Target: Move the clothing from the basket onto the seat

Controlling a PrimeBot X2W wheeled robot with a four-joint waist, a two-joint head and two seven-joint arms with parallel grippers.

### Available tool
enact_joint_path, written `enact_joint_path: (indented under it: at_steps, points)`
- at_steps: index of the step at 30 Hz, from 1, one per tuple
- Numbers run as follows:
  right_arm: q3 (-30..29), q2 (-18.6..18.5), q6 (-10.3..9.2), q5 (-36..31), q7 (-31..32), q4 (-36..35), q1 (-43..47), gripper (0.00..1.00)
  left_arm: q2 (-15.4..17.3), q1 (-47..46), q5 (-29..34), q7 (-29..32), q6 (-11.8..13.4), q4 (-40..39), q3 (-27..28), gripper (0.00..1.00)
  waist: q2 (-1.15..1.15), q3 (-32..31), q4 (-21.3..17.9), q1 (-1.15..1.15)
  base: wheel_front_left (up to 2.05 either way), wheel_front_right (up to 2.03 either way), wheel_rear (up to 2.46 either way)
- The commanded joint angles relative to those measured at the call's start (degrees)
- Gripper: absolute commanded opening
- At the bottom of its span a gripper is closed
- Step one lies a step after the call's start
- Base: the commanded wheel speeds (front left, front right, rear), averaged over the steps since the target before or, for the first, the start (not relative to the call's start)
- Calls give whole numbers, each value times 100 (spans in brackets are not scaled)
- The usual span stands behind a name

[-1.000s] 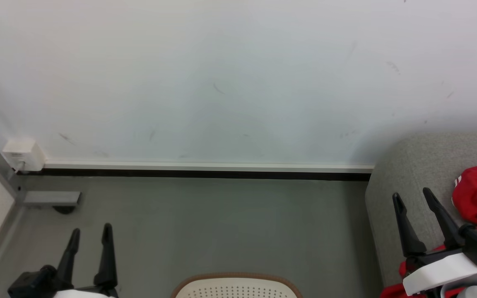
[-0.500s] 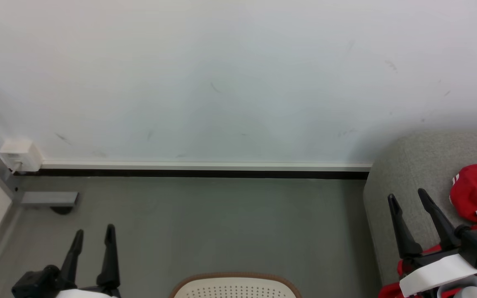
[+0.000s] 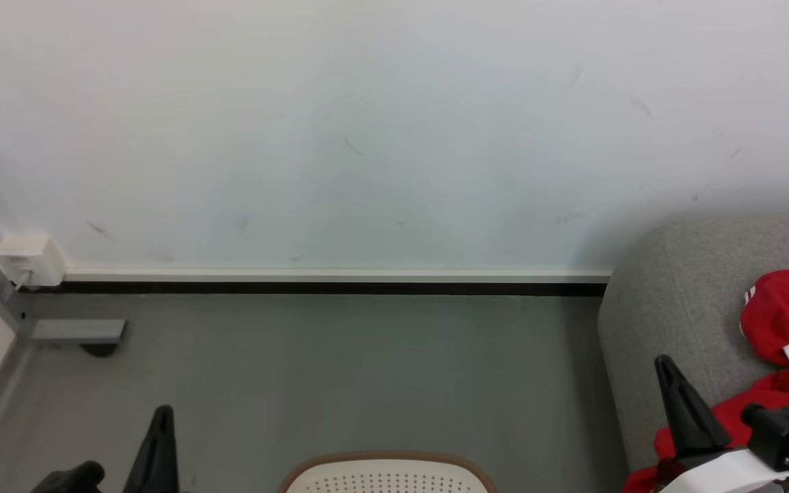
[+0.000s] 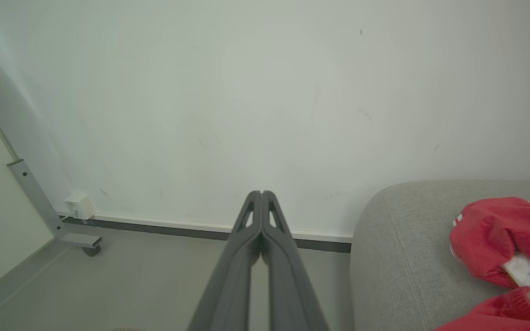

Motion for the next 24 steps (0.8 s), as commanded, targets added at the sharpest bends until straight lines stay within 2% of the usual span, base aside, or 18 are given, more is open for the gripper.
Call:
enact_joint_path:
  at_steps: [1,24]
  points:
    - [-98,-21,0,248,62,-111,-136,0,25,-131,-256,76,-9,-71,45,0,0,2,-2,0,0,0,0]
    - [-626,218,-3,2083,629,-270,-11,0,-5,-231,-2276,611,-59,-151,60,0,0,29,-31,0,0,0,0]
